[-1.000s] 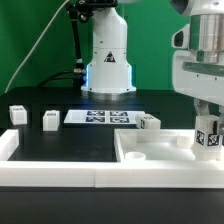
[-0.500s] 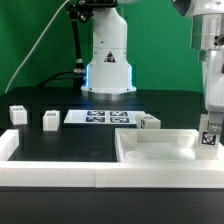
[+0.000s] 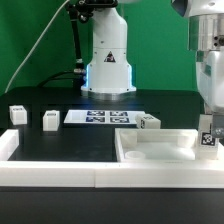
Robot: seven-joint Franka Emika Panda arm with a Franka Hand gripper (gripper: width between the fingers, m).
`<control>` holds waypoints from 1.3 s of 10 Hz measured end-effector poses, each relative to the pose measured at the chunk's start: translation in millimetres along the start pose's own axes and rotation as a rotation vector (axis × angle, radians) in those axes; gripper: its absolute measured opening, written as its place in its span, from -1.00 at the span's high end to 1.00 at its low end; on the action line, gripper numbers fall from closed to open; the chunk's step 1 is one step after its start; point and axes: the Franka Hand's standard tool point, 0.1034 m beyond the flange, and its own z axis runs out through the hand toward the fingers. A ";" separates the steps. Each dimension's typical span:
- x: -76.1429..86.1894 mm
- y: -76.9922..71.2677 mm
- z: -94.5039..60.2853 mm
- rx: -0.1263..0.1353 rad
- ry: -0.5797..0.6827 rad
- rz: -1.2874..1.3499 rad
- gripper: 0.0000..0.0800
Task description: Assemble one leg
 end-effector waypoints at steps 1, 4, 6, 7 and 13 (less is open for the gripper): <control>-0.5 -0.5 -0.3 0.003 0.001 -0.101 -0.59; 2.3 -1.6 -0.4 0.003 0.005 -0.486 -0.62; 4.9 -4.2 -1.7 -0.001 0.025 -0.766 -0.62; 5.3 -4.4 -1.8 -0.005 0.032 -0.875 -0.62; 2.1 1.2 -0.8 -0.032 0.052 -1.482 -0.62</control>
Offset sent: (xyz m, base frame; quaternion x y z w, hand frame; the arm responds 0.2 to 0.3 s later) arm 0.0067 0.0033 -0.0005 -0.0056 -0.0038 -0.3090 0.9510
